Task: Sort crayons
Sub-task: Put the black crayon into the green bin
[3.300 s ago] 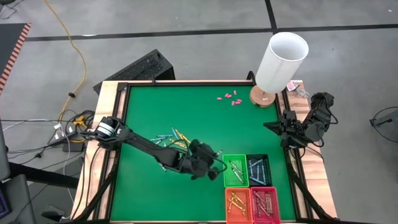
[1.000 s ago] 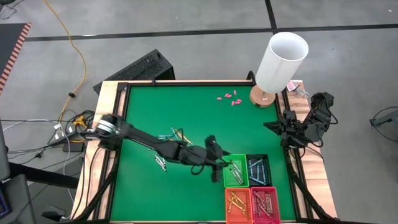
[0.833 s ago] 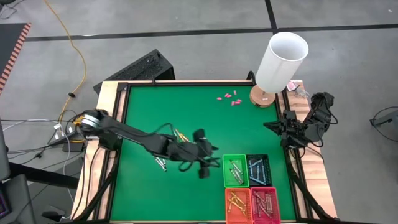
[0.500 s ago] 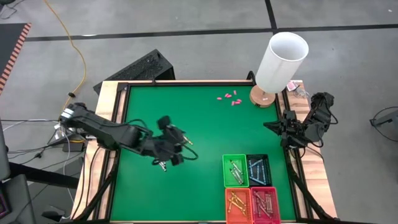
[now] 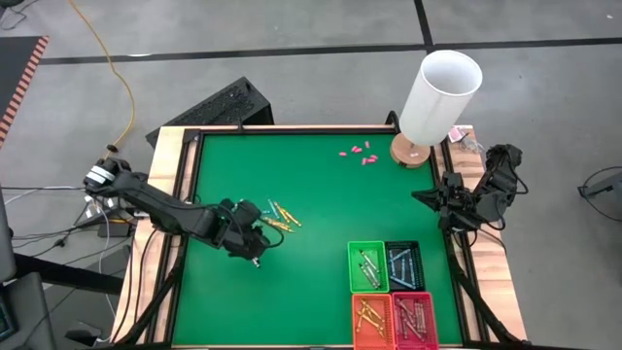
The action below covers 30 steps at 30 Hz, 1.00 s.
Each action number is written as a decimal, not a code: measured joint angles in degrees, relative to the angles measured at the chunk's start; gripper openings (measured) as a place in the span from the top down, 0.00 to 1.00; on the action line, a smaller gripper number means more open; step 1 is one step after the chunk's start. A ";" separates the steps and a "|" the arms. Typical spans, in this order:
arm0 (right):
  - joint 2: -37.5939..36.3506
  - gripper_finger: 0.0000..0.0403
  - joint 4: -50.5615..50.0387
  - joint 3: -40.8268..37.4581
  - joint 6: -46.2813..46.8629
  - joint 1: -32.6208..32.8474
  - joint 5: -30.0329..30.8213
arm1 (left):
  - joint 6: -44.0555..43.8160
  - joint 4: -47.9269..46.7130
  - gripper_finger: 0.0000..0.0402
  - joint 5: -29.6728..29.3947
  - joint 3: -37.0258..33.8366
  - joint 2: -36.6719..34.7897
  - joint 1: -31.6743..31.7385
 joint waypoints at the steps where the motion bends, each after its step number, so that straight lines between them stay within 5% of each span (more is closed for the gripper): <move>1: 0.00 1.00 0.02 0.00 0.00 0.00 0.00 | -2.34 -0.04 0.60 0.35 -1.53 0.00 -0.01; 11: 0.00 1.00 0.02 0.00 -0.02 0.00 0.00 | -11.89 -0.79 0.60 5.11 -10.97 -0.02 -0.04; 30: 0.02 1.00 0.02 0.00 -0.02 -0.02 -0.02 | -12.14 0.60 0.60 9.59 -17.06 -0.02 -0.04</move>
